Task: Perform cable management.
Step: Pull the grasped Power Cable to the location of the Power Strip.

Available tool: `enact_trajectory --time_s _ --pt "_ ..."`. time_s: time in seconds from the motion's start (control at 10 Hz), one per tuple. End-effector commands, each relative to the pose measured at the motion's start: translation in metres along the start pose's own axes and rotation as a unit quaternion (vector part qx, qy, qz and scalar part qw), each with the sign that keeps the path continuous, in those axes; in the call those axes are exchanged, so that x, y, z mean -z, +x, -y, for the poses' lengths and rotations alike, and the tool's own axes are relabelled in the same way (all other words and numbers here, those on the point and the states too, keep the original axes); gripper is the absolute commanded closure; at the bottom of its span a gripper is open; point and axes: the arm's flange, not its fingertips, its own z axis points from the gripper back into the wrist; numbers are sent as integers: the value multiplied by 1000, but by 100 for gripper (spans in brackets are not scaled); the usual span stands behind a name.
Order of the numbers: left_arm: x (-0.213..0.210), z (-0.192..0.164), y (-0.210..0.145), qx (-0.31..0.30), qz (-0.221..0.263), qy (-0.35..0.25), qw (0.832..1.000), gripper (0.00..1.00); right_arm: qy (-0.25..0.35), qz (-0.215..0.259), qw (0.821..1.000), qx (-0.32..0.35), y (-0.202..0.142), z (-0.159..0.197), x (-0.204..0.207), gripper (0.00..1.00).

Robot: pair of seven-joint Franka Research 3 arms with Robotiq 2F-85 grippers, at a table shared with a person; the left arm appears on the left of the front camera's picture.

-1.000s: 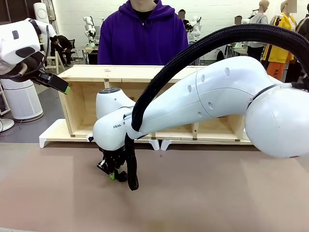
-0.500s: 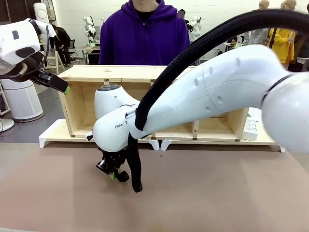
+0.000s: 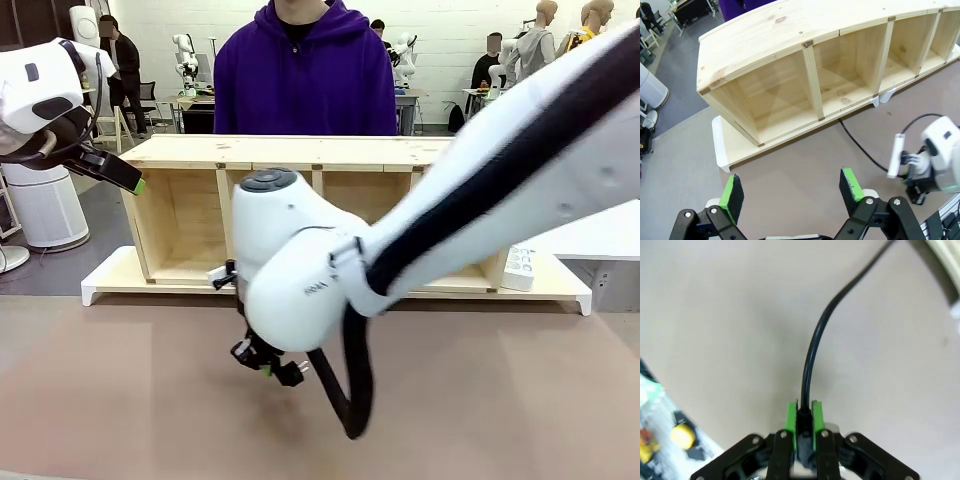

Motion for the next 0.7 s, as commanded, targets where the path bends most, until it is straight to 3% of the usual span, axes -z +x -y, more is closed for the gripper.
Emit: enact_trajectory --time_s 0.0,0.6 --pt "2 -1 2 7 7 2 1000 0 -23 30 997 64 -53 17 -14 85" --pt "2 -1 2 7 7 2 1000 0 -33 49 977 204 -152 47 -38 85"
